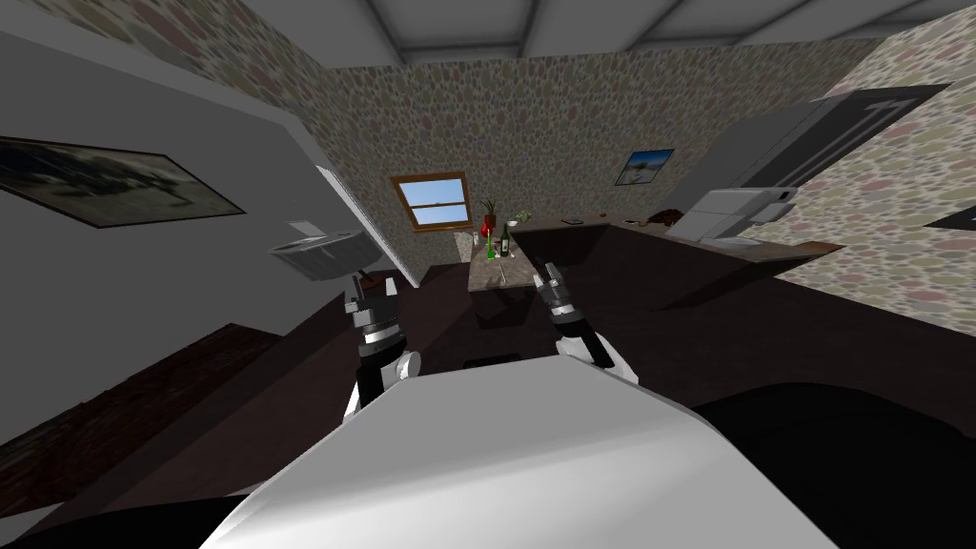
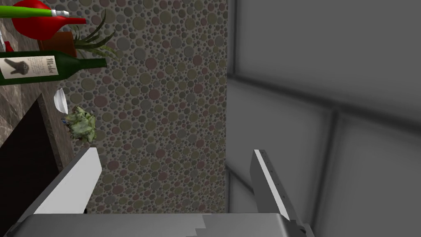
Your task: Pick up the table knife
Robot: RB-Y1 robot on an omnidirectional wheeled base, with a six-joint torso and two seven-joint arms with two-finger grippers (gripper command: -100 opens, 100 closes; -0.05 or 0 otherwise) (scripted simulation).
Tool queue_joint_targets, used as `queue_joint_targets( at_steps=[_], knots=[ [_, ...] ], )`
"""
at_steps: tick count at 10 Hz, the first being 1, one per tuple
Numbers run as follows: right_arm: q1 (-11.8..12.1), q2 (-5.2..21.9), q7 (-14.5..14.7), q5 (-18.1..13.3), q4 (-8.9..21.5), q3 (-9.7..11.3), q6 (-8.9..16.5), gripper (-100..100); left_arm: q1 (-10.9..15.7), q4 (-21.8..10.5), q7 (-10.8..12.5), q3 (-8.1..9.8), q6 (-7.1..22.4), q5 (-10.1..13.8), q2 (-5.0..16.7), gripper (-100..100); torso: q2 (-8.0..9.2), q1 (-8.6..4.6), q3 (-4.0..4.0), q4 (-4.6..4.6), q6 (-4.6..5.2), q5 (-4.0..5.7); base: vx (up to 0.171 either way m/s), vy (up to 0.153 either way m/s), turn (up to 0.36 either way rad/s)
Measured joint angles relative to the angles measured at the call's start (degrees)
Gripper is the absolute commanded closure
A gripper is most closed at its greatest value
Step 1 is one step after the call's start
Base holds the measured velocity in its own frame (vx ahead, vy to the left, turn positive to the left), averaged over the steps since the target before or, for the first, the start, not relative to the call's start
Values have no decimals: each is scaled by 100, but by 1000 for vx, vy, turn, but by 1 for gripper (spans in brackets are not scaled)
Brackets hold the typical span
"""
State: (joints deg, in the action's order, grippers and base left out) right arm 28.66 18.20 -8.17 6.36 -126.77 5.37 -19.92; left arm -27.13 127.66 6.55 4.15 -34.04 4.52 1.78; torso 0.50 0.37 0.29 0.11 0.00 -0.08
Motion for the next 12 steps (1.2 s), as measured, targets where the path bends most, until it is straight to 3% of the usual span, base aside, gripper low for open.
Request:
queue_joint_targets(
  at_steps=[1,6,12],
  knots=[
    [94,78,49,-10,-23,109,19,-100,0,0,0,0,0,0,0,0,-9,-2,-4,-1,0,0,-84,95,-13],
    [220,874,350,171,596,552,21,-100,-1,0,0,0,0,0,0,0,-37,19,-21,-7,-1,-4,-55,123,-7],
    [333,1847,748,429,1297,861,51,-100,-2,0,0,0,0,0,0,0,-52,0,-29,-10,-1,-2,-10,127,5]
  ],
)
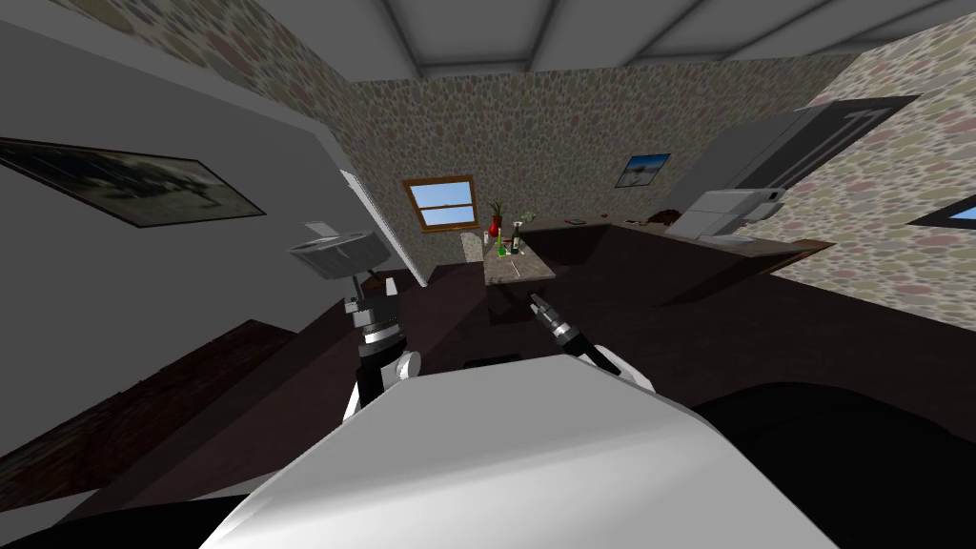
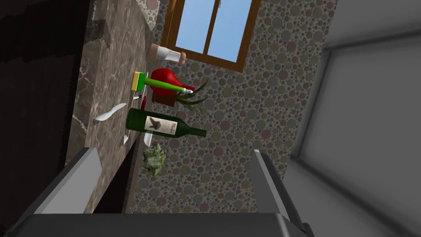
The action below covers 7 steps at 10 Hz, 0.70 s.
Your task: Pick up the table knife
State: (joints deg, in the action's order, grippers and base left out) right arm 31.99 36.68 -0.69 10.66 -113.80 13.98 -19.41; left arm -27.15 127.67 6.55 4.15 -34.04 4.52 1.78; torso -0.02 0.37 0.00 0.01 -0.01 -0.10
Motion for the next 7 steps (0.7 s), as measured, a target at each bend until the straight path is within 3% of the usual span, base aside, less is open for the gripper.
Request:
queue_joint_targets(
  at_steps=[7],
  knots=[
    [121,965,490,283,998,313,-119,-100,0,0,0,0,0,0,0,0,-10,8,-5,-2,-1,-1,11,110,7]
  ],
)
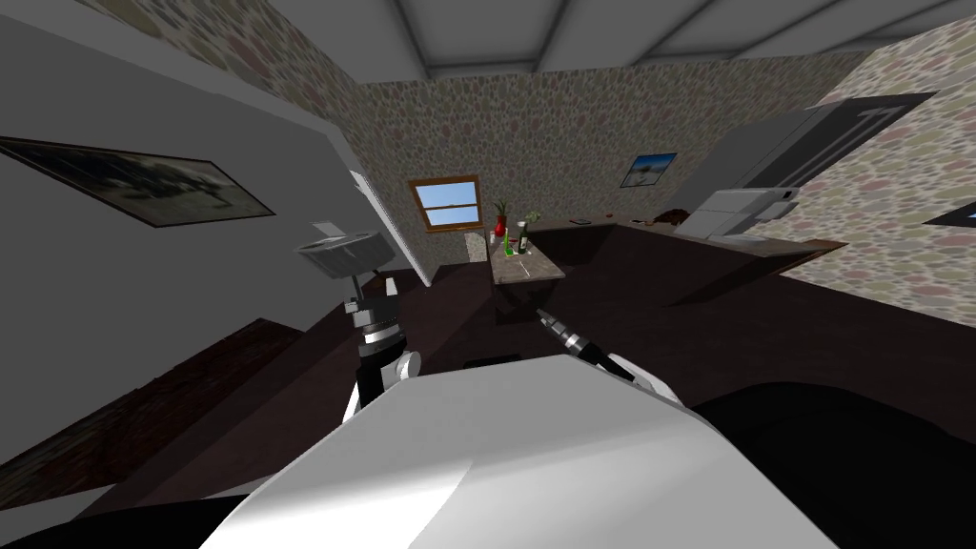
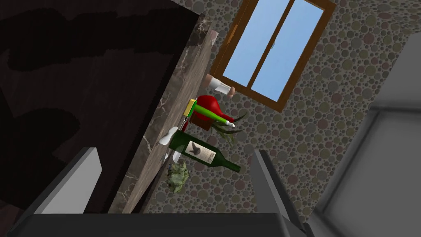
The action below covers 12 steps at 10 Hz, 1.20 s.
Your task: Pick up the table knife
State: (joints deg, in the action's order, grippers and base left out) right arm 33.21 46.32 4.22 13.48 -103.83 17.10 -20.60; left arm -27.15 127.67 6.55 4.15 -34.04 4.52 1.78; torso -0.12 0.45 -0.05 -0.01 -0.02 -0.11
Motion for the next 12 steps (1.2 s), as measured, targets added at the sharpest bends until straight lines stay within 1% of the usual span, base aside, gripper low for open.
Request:
queue_joint_targets(
  at_steps=[1,2,3,4,5,6,7,8,9,11,12],
  knots=[
    [-9,77,71,18,164,50,-20,-100,0,0,0,0,0,0,0,0,0,-8,0,0,1,1,39,108,31],
    [58,266,135,90,304,62,-36,-100,0,0,0,0,0,0,0,0,-5,-6,-3,-1,1,0,41,92,11],
    [105,358,205,111,382,83,-44,-100,0,0,0,0,0,0,0,0,-6,-11,-4,-1,1,1,83,108,52],
    [203,549,289,168,506,101,-105,-100,-1,0,0,0,0,0,0,0,-19,-7,-10,-4,0,1,72,107,22],
    [168,649,339,193,673,147,-139,-100,-1,0,0,0,0,0,0,0,-19,-7,-11,-4,-1,1,70,119,64],
    [205,808,432,240,798,181,-136,-100,-1,0,0,0,0,0,0,0,-20,-2,-11,-4,-1,0,74,94,24],
    [189,909,484,270,937,212,-143,-100,-1,0,0,1,0,0,0,0,-20,-10,-12,-4,0,1,119,101,69],
    [178,1077,556,319,1099,258,-155,-100,-1,0,0,0,0,0,0,0,-34,-9,-19,-7,-2,1,95,76,36],
    [142,1157,603,340,1279,302,-182,-100,-1,0,0,1,0,0,1,0,-29,-16,-18,-7,0,2,120,92,75],
    [205,1489,799,446,1683,378,-282,-100,-2,0,0,0,0,0,0,0,-59,-2,-33,-12,-2,-1,182,113,77],
    [306,1622,880,488,1791,350,-330,-100,-2,1,0,1,0,0,1,0,-55,-8,-32,-13,0,-1,156,92,80]
  ],
)
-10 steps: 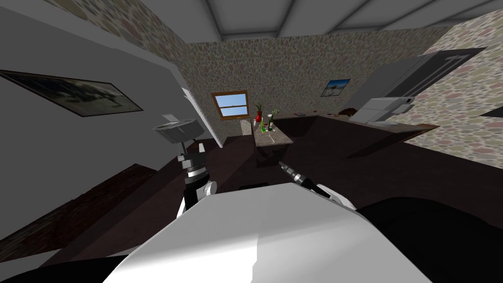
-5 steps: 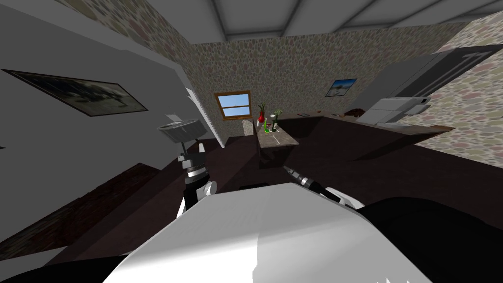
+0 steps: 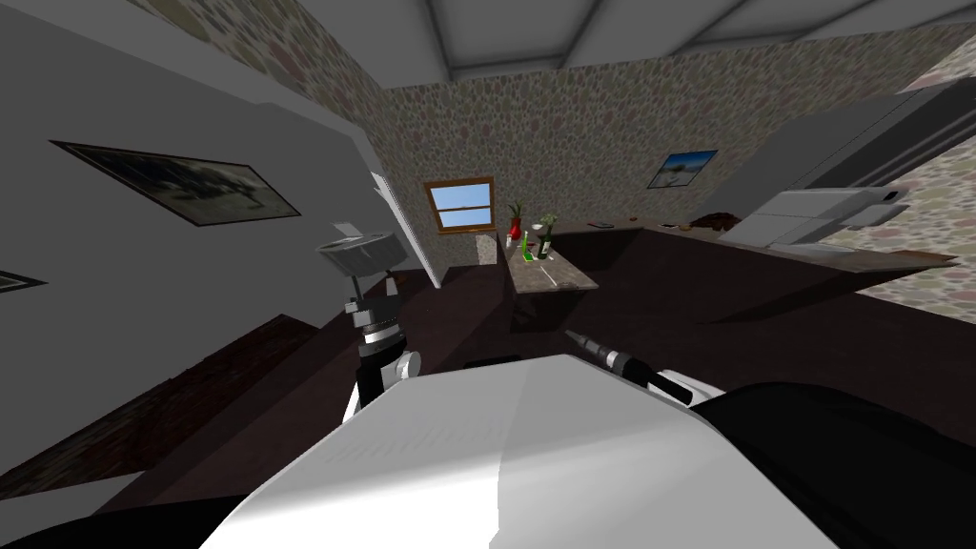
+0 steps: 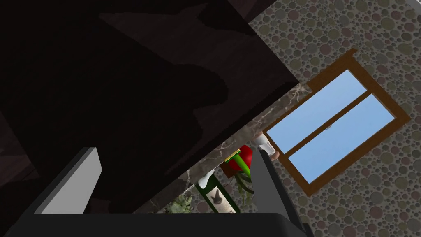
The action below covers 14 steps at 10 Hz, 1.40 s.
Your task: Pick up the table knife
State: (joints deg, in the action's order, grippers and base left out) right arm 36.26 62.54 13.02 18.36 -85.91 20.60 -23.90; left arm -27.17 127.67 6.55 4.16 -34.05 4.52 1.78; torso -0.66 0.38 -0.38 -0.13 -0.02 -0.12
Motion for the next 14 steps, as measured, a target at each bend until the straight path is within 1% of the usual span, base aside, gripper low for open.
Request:
queue_joint_targets(
  at_steps=[1,2,3,4,5,6,7,8,9,10,11,12,13,14],
  knots=[
    [-26,146,86,41,155,37,16,-100,0,0,0,0,0,0,0,0,0,-2,1,1,-3,2,109,63,35],
    [-134,226,107,53,355,111,21,-100,1,0,0,0,0,0,0,0,15,-12,8,3,0,3,122,71,71],
    [-39,373,195,108,467,81,24,-100,1,0,0,0,0,0,0,0,16,-10,10,4,0,3,97,52,33],
    [-23,453,258,135,537,78,32,-100,1,0,0,0,0,0,0,0,25,-15,14,6,0,4,134,61,69],
    [-80,547,320,145,773,159,-27,-100,1,0,0,0,0,0,0,0,15,-14,10,5,-1,5,216,87,111],
    [-15,718,446,211,853,129,6,-100,0,0,0,0,0,0,0,0,-9,-6,-4,-1,-3,2,159,48,30],
    [73,778,568,248,885,70,51,-100,0,0,0,1,0,0,0,0,2,-15,1,0,1,4,51,14,-13],
    [1,813,564,236,1042,136,-1,-100,1,0,0,1,0,0,1,0,33,-27,18,7,1,7,78,19,63],
    [-104,898,573,232,1270,227,-51,-100,1,0,0,0,0,0,1,0,33,-29,19,8,-1,8,196,51,103],
    [-61,1067,652,284,1393,208,-57,-100,0,0,0,0,0,0,0,0,2,-19,3,2,-2,5,297,73,93],
    [-63,1217,732,308,1647,242,-148,-100,-1,0,0,0,0,0,0,0,-34,-11,-18,-6,-3,3,198,31,24],
    [-105,1305,765,310,1767,273,-192,-100,0,0,0,1,0,0,1,0,-16,-20,-11,-5,-1,5,131,8,54],
    [-63,1387,842,331,1880,251,-228,-100,0,0,0,1,0,0,1,0,5,-28,2,1,-1,7,158,13,75],
    [23,1512,954,380,1940,183,-245,-100,0,0,0,1,0,0,1,0,5,-28,3,1,-1,7,240,10,66]
  ],
)
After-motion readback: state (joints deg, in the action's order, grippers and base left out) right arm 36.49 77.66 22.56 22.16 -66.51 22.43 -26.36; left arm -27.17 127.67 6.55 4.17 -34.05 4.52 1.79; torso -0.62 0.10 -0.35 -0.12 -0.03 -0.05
